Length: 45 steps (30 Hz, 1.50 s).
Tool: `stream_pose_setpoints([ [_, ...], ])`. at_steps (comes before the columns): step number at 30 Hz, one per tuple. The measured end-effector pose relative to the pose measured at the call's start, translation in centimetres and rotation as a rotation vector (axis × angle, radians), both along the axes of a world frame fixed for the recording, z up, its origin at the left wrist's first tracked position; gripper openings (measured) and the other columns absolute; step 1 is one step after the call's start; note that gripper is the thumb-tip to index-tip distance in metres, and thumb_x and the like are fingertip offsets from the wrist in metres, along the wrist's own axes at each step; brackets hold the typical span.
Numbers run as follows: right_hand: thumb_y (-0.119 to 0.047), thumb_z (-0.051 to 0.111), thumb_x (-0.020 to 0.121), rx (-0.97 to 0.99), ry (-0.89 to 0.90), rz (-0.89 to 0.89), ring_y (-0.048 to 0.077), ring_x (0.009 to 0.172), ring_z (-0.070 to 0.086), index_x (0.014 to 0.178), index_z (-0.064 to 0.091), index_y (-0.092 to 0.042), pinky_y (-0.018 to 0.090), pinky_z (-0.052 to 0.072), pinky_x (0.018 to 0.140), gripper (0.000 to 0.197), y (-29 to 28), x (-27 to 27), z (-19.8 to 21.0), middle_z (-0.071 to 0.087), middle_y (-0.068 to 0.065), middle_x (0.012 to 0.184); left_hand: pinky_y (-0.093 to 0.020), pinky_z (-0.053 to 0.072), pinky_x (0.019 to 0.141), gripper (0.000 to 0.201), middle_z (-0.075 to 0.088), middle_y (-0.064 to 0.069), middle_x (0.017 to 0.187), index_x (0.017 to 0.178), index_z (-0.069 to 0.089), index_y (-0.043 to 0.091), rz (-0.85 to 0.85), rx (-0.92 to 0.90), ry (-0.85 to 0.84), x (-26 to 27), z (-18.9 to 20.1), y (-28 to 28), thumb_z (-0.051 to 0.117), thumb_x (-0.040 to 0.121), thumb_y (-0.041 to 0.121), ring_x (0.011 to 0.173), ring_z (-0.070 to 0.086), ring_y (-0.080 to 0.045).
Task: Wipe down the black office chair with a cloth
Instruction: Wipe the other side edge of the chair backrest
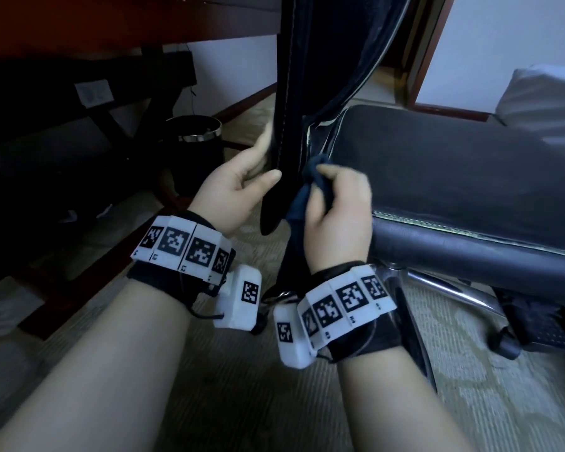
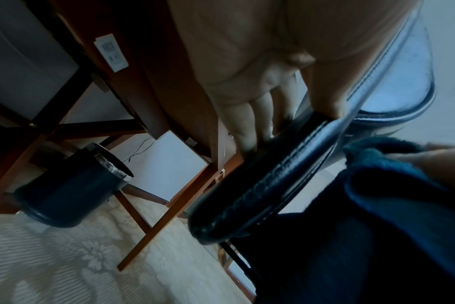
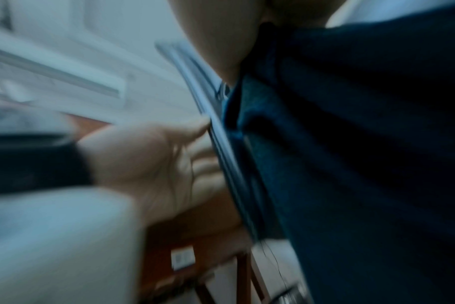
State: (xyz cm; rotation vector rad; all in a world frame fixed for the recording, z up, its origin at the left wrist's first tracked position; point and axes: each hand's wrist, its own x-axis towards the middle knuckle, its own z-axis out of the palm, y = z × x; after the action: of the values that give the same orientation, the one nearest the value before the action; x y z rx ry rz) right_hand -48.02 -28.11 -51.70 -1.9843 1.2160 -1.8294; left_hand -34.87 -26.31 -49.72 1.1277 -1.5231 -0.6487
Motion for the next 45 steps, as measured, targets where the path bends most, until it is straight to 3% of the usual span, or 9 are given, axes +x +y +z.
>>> stream_pose_setpoints([
  [6,0.005,0.053,0.080,-0.024,-0.018,0.066,0.010,0.096,0.045,0.100,0.061,0.004,-0.006,0.025,0.084,0.022,-1.0,1.3,-0.7,0.058,0.019,0.105,-0.025,0.030,0.111,0.062,0.039,0.021,0.136,0.139,0.017,0.036,-0.030,0.002,-0.001,-0.3,0.0,0.3,0.042,0.095,0.000,0.127,0.036,0.011],
  [11,-0.002,0.050,0.088,0.217,0.198,0.091,0.019,0.093,0.050,0.109,0.059,-0.003,0.016,0.031,0.072,0.022,-0.4,0.8,-1.5,0.053,0.012,0.111,-0.034,0.031,0.112,0.061,0.040,0.016,0.140,0.133,0.021,0.046,0.005,-0.009,-0.007,-0.3,0.0,0.2,0.043,0.096,0.004,0.130,0.037,0.005],
  [16,0.004,0.055,0.082,0.026,-0.084,0.009,0.012,0.096,0.048,0.102,0.063,0.000,-0.007,0.022,0.081,0.021,-0.9,-0.2,1.4,0.059,0.015,0.103,-0.036,0.028,0.114,0.059,0.040,0.020,0.139,0.135,0.025,0.043,-0.004,-0.007,0.030,-0.2,-0.1,0.0,0.044,0.095,0.003,0.130,0.035,0.006],
  [21,0.006,0.053,0.080,-0.033,-0.110,0.058,0.011,0.089,0.048,0.091,0.061,0.000,-0.007,0.026,0.078,0.014,-3.2,0.3,3.9,0.059,0.011,0.097,-0.031,0.028,0.113,0.060,0.035,0.013,0.145,0.139,0.020,0.038,-0.026,0.012,0.013,-0.3,0.1,0.2,0.044,0.096,0.003,0.130,0.033,0.008],
  [27,0.008,0.050,0.080,0.024,0.158,0.079,0.025,0.087,0.054,0.089,0.061,0.002,0.019,0.034,0.071,0.015,-2.6,0.2,0.7,0.059,0.016,0.094,-0.032,0.030,0.113,0.061,0.037,0.019,0.140,0.138,0.021,0.039,-0.015,0.023,0.003,-0.3,0.1,0.3,0.045,0.095,0.003,0.129,0.034,0.009],
  [30,0.005,0.050,0.084,0.058,0.243,0.083,0.023,0.092,0.052,0.096,0.062,-0.001,0.013,0.028,0.069,0.018,-2.7,-1.3,2.3,0.057,0.014,0.101,-0.034,0.029,0.113,0.061,0.038,0.016,0.143,0.137,0.022,0.040,-0.038,0.015,0.017,-0.4,0.2,0.3,0.044,0.095,0.003,0.130,0.035,0.006],
  [34,0.002,0.052,0.086,0.005,0.016,0.068,0.008,0.092,0.042,0.102,0.061,-0.001,-0.008,0.022,0.076,0.019,-3.1,-1.1,4.2,0.057,0.012,0.103,-0.038,0.027,0.114,0.059,0.037,0.010,0.146,0.134,0.027,0.044,-0.053,0.016,0.037,-0.1,0.0,0.2,0.046,0.094,0.004,0.133,0.034,0.002],
  [41,0.008,0.054,0.080,0.008,0.123,0.125,0.006,0.085,0.043,0.095,0.060,0.001,-0.010,0.022,0.078,0.017,-2.6,-0.4,0.3,0.048,0.000,0.091,-0.036,0.030,0.113,0.058,0.039,0.011,0.144,0.130,0.029,0.047,-0.056,0.028,0.059,0.1,-0.2,0.2,0.047,0.094,0.005,0.131,0.036,0.003],
  [45,0.007,0.056,0.078,-0.090,0.100,0.130,0.008,0.087,0.046,0.093,0.062,0.001,-0.006,0.026,0.083,0.017,-2.0,-1.2,1.9,0.052,0.002,0.091,-0.039,0.029,0.113,0.059,0.039,0.008,0.145,0.131,0.029,0.045,-0.062,0.025,0.078,0.1,-0.2,0.0,0.047,0.094,0.003,0.132,0.036,0.001],
])
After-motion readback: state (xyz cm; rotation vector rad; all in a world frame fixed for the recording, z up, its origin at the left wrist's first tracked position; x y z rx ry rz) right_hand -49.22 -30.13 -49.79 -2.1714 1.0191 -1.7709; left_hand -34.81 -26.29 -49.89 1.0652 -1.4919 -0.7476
